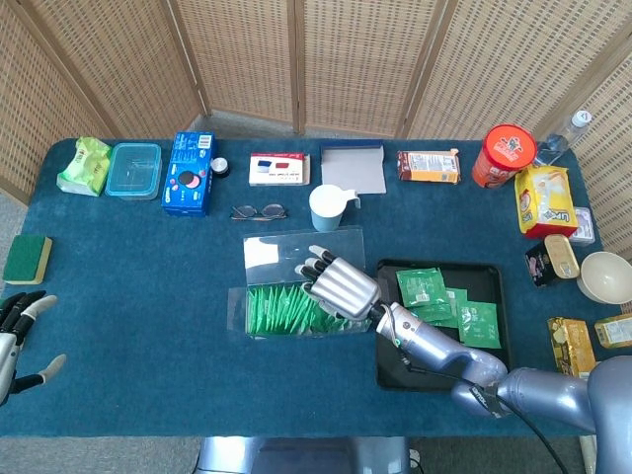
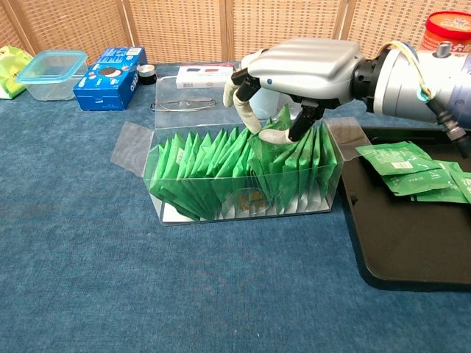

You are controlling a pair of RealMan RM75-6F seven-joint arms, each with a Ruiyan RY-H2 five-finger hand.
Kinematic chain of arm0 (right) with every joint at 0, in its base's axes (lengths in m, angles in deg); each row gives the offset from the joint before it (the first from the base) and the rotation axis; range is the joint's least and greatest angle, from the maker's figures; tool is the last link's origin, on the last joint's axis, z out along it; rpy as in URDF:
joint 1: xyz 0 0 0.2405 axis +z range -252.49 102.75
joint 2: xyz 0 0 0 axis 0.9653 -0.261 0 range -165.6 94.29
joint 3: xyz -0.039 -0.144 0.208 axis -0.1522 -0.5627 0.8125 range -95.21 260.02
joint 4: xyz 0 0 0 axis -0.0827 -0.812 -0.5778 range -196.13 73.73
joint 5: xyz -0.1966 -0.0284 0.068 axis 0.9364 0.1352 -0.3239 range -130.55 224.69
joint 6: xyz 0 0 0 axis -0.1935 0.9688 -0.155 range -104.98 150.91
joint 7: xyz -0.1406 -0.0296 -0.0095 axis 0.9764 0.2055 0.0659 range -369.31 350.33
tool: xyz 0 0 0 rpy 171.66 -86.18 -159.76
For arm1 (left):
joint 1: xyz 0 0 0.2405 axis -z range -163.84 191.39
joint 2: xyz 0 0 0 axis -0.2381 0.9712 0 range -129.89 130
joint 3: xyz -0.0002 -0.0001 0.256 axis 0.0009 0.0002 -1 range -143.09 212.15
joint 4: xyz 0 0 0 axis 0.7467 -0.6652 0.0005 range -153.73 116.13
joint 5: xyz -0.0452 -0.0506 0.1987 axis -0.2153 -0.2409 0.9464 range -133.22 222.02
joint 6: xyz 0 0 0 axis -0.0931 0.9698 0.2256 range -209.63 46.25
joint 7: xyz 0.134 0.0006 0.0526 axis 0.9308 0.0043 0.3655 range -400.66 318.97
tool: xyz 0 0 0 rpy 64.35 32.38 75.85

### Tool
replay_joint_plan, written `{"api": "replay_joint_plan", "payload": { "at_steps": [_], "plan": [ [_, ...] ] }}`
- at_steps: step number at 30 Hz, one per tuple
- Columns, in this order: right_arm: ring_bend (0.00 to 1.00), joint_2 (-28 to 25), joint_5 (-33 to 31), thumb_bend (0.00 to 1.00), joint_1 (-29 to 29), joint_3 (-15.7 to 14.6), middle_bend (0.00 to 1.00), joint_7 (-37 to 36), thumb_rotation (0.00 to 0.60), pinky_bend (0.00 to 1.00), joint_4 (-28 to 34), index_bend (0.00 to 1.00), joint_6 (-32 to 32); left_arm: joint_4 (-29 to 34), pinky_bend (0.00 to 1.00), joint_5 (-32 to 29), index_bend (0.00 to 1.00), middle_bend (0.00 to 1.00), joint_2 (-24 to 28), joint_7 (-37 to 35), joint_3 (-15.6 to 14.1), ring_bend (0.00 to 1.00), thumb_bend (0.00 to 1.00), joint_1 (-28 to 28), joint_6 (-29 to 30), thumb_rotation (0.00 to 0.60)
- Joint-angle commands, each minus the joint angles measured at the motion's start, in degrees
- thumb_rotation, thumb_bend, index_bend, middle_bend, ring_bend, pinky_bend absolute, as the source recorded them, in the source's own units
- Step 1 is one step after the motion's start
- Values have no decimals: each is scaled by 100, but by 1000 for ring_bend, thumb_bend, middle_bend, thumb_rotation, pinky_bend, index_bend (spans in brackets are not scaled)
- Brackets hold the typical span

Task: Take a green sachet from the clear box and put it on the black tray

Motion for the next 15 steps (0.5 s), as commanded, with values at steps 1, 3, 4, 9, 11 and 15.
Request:
{"api": "replay_joint_plan", "payload": {
  "at_steps": [1, 3, 4, 9, 11, 15],
  "plan": [
    [264, 6, 2, 445, -5, 9, 285, -10, 600, 152, -2, 619, 23, 0, 262, -4, 170, 147, -1, 5, 1, 102, 189, 2, -5, 600],
    [271, 10, -2, 446, -13, 20, 290, -32, 600, 156, -1, 626, 48, 3, 262, -7, 170, 147, 0, 9, 1, 102, 189, 3, -8, 600],
    [274, 11, -1, 446, -16, 27, 292, -39, 600, 157, -5, 627, 64, 2, 262, -8, 170, 147, 1, 13, 1, 102, 189, 3, -9, 600],
    [288, -17, -18, 448, -38, 59, 301, -89, 600, 161, 5, 637, 119, 2, 262, -18, 170, 147, 2, 19, 4, 102, 189, 4, -14, 600],
    [289, -54, -31, 449, -65, 77, 302, -116, 600, 162, 33, 638, 170, 3, 262, -20, 170, 147, 1, 19, 3, 102, 189, 5, -17, 600],
    [290, -184, -48, 449, -142, 98, 306, -158, 600, 162, 151, 638, 283, 8, 262, -17, 169, 146, -2, 23, 4, 102, 189, 12, -26, 600]
  ]
}}
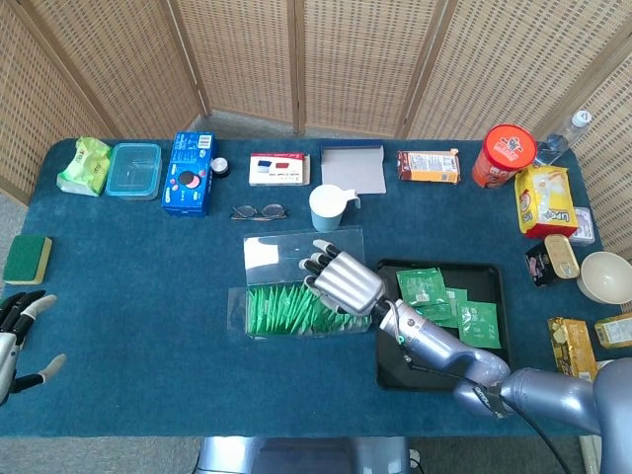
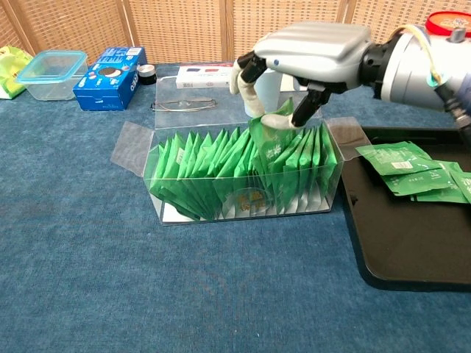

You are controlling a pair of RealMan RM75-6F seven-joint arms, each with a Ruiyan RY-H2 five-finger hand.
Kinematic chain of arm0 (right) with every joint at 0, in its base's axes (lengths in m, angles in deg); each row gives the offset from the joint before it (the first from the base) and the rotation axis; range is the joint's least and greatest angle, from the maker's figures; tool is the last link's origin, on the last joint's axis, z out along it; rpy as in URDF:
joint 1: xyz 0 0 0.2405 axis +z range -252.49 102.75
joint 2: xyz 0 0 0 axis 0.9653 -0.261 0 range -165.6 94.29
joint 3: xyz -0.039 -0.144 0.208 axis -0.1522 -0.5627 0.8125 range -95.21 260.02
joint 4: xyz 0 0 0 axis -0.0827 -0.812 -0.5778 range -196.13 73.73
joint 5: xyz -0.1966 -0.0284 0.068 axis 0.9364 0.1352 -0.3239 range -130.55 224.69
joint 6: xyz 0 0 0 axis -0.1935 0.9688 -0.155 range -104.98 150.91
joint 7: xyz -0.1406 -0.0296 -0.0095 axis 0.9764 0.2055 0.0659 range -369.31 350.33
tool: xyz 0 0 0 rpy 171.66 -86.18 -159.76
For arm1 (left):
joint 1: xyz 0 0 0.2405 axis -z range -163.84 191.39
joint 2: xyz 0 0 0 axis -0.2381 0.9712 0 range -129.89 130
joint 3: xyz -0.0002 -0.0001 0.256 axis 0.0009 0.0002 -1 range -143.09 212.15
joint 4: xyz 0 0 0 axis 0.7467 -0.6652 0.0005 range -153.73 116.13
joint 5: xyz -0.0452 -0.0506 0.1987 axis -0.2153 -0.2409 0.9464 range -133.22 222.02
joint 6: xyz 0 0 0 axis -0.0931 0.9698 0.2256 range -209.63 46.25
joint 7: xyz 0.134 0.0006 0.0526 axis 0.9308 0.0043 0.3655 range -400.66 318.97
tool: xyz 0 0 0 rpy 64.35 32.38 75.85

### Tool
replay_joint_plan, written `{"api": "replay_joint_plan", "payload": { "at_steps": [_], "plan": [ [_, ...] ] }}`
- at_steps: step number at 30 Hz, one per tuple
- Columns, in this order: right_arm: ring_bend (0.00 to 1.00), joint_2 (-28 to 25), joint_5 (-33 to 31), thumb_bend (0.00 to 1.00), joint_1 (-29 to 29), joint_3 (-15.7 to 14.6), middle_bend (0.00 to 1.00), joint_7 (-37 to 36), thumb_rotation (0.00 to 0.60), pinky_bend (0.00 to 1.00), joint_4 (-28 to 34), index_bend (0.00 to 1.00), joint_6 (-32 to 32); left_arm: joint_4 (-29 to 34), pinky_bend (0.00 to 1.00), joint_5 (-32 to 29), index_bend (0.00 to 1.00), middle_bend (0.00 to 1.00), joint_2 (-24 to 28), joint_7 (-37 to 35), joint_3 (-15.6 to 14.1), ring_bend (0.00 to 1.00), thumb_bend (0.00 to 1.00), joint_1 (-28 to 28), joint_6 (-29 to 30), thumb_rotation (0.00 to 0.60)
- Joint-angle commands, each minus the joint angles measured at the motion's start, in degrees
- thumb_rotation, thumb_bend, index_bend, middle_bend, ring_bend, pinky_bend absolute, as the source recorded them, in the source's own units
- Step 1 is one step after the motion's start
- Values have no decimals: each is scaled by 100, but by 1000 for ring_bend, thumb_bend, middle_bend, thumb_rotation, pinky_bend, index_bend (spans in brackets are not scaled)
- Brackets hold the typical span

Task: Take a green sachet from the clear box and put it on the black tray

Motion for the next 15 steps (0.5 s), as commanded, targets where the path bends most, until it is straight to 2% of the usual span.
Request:
{"api": "replay_joint_plan", "payload": {
  "at_steps": [1, 15],
  "plan": [
    [290, -117, -17, 449, -71, 17, 307, -39, 600, 162, 115, 638, 92, 4, 262, 5, 169, 146, -3, 2, 2, 102, 189, 4, -2, 600],
    [292, -1213, 46, 450, -824, 22, 309, -12, 600, 162, 1192, 631, 1051, 98, 262, 88, 169, 146, -12, 51, 1, 102, 189, 11, 38, 600]
  ]
}}
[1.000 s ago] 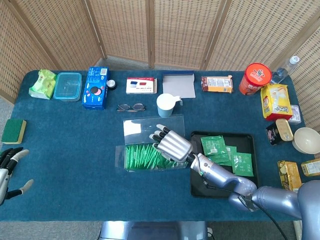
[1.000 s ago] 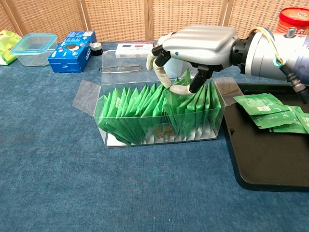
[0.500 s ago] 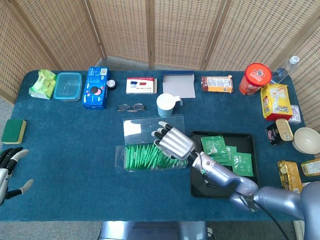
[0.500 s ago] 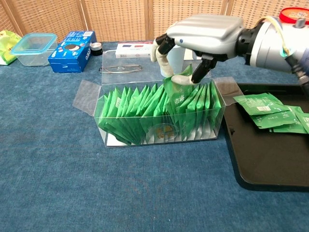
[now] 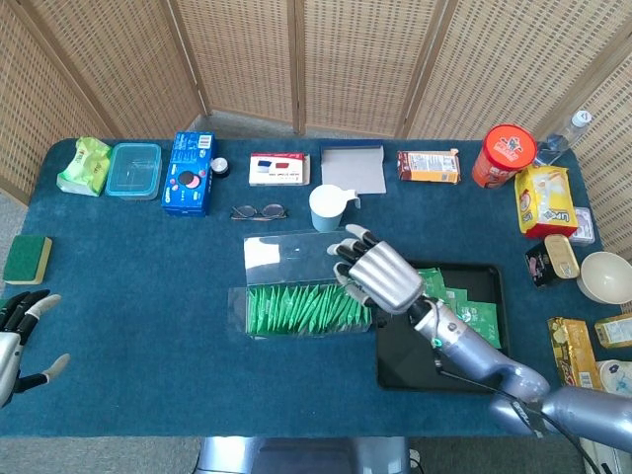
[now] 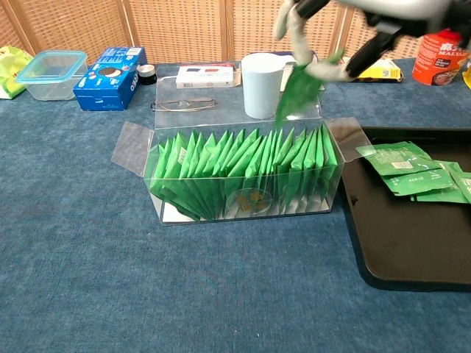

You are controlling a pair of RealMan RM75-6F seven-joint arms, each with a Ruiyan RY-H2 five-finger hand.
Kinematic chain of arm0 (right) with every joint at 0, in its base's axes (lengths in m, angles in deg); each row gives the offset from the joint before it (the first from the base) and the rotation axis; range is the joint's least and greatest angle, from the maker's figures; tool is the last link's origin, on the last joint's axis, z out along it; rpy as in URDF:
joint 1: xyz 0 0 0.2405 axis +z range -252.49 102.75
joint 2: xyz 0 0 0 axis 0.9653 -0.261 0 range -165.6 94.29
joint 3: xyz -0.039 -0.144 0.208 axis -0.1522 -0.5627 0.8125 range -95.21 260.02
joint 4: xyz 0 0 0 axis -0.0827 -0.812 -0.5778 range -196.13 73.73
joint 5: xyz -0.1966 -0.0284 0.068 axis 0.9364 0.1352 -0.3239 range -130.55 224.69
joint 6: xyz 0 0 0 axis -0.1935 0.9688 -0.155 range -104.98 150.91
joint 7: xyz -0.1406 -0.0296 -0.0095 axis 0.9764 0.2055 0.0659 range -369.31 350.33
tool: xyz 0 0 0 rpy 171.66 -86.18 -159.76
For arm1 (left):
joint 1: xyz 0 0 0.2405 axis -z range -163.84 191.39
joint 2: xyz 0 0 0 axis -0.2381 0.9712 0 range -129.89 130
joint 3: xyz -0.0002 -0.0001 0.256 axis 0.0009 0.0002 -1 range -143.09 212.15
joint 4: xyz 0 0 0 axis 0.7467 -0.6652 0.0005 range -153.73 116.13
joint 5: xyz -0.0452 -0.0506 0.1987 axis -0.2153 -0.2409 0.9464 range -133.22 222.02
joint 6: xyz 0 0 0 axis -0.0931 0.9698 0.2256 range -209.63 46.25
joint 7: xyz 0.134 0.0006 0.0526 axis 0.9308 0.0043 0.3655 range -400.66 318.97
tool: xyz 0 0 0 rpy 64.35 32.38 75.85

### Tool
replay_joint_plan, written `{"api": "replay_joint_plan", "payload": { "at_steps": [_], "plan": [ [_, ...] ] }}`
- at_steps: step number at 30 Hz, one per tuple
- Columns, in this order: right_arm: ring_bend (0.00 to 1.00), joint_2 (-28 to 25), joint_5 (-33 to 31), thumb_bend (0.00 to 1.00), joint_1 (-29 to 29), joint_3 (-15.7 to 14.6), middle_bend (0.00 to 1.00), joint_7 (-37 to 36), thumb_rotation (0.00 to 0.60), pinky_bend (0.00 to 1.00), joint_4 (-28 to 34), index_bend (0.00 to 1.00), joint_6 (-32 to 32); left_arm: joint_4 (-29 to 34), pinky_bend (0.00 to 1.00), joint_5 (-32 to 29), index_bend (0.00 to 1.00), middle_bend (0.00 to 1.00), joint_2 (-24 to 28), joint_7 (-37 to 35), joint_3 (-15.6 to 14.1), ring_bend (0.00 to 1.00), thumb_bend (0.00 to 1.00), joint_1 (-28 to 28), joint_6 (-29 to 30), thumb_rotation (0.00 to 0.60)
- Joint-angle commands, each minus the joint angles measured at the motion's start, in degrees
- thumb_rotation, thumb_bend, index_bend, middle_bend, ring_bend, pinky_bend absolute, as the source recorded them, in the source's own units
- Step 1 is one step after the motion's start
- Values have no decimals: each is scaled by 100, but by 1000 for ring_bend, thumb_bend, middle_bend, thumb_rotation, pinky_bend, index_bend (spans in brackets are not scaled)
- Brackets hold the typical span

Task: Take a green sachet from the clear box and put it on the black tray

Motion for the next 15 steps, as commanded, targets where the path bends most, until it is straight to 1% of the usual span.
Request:
{"api": "replay_joint_plan", "payload": {
  "at_steps": [1, 8, 15],
  "plan": [
    [292, -237, 48, 450, -216, -6, 309, 30, 600, 162, 220, 631, 246, 13, 262, 13, 169, 146, 4, 10, 3, 101, 189, -1, 15, 600],
    [291, -691, 43, 450, -690, -75, 309, 14, 600, 162, 465, 628, 701, 52, 262, 43, 169, 146, 22, 31, -2, 101, 189, -2, 30, 600],
    [292, -975, 46, 450, -1125, -278, 309, 7, 600, 162, 523, 624, 936, 92, 262, 78, 169, 146, 33, 54, -10, 101, 189, -5, 45, 600]
  ]
}}
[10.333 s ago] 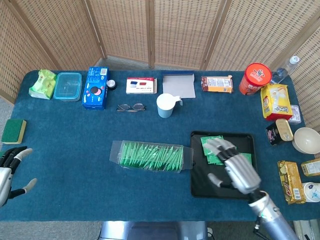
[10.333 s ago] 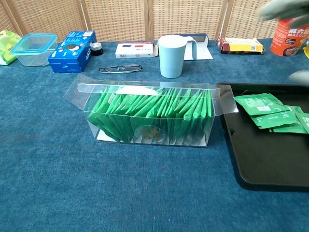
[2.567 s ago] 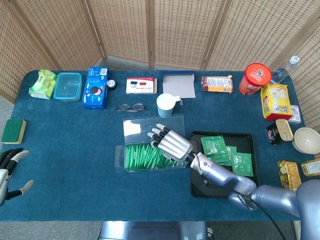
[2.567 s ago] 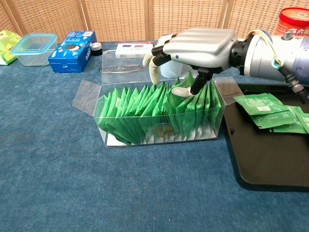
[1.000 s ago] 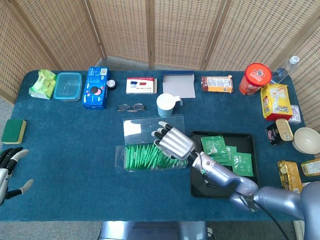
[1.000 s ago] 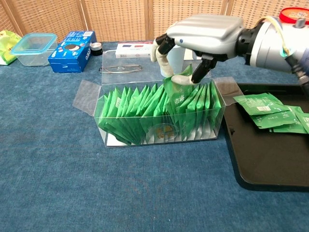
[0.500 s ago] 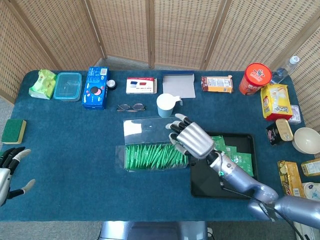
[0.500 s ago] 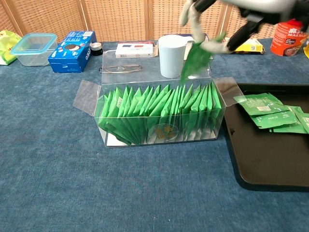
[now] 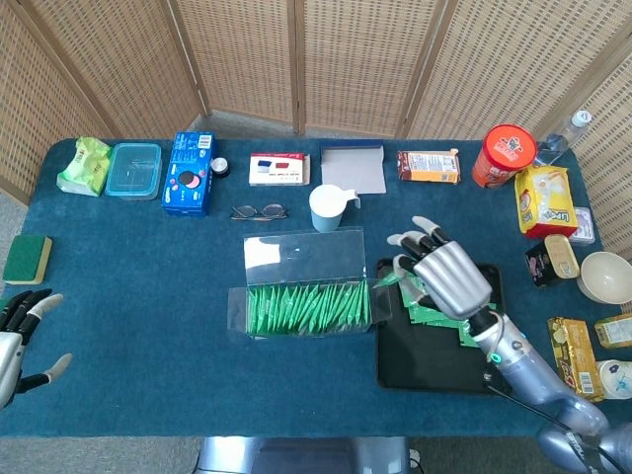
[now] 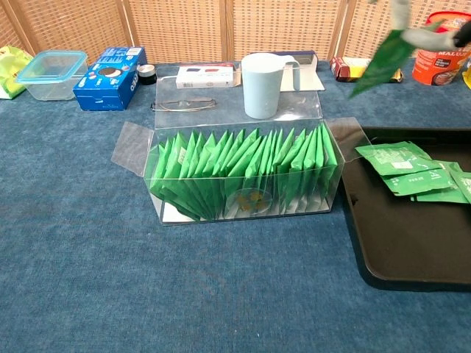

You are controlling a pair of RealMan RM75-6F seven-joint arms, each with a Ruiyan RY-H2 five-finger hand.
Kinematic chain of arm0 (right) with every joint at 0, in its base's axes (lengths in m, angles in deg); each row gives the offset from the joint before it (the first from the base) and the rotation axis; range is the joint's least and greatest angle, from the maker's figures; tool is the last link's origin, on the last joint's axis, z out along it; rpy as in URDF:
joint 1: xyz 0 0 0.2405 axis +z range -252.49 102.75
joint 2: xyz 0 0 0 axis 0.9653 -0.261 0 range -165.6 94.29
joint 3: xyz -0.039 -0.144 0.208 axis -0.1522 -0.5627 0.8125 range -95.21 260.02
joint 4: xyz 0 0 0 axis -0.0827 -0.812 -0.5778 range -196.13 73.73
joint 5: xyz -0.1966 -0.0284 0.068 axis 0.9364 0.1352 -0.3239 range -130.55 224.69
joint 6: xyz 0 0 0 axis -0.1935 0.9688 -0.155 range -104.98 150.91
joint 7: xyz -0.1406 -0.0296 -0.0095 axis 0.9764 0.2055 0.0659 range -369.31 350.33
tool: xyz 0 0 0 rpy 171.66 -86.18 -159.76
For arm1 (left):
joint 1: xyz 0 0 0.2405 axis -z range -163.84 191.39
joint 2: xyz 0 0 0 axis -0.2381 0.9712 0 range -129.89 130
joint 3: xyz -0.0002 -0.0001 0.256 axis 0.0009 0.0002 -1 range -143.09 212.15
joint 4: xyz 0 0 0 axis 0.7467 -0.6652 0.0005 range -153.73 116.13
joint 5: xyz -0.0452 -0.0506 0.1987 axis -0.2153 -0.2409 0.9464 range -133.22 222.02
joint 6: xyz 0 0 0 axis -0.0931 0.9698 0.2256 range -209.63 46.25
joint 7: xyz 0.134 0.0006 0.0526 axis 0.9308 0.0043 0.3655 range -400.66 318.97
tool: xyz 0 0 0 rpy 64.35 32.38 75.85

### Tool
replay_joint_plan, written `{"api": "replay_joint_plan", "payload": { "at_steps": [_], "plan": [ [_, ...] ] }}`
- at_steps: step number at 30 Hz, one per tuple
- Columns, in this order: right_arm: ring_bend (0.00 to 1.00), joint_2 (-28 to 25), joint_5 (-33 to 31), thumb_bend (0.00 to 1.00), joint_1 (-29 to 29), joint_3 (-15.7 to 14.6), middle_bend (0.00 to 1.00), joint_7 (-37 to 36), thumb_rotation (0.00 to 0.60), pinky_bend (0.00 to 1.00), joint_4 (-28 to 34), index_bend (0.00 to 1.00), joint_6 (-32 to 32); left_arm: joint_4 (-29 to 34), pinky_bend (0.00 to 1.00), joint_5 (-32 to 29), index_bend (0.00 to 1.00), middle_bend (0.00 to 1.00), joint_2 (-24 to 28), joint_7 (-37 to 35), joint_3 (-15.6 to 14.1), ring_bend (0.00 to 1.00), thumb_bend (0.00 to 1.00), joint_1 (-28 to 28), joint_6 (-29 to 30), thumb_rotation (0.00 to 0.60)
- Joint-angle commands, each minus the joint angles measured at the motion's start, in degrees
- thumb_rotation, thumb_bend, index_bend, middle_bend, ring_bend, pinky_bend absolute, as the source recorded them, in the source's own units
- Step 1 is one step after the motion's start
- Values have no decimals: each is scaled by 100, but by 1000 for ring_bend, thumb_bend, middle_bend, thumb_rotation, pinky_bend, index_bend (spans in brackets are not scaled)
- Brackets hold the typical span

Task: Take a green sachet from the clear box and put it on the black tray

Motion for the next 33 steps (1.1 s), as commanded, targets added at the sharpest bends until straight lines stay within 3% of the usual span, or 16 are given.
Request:
{"api": "replay_joint_plan", "payload": {
  "at_steps": [1, 10, 15, 20, 25, 33],
  "plan": [
    [292, -85, 2, 450, -160, -103, 309, -11, 600, 162, 18, 622, 81, 11, 262, 12, 168, 146, 3, 8, -3, 101, 189, -2, 7, 600],
    [269, -215, -53, 450, -708, -391, 300, -7, 600, 161, -91, 578, 290, 75, 262, 80, 169, 146, 15, 57, -32, 101, 189, -21, 39, 600],
    [179, -249, -159, 449, -841, -397, 195, 15, 600, 140, -137, 255, 226, 96, 262, 85, 168, 146, 46, 76, -38, 100, 190, -48, 81, 600],
    [130, -241, -218, 451, -943, -368, 135, 34, 600, 112, -153, 88, 205, 131, 262, 110, 168, 145, 72, 93, -63, 98, 189, -82, 117, 600],
    [99, -231, -384, 450, -1120, -257, 114, 144, 600, 103, -60, 70, 399, 152, 262, 102, 168, 145, 105, 106, -88, 98, 189, -134, 163, 600],
    [58, -110, -1255, 450, -1842, -138, 80, 530, 600, 88, 329, 52, 1046, -31, 262, -128, 168, 145, 112, 10, -183, 98, 189, -232, 49, 600]
  ]
}}
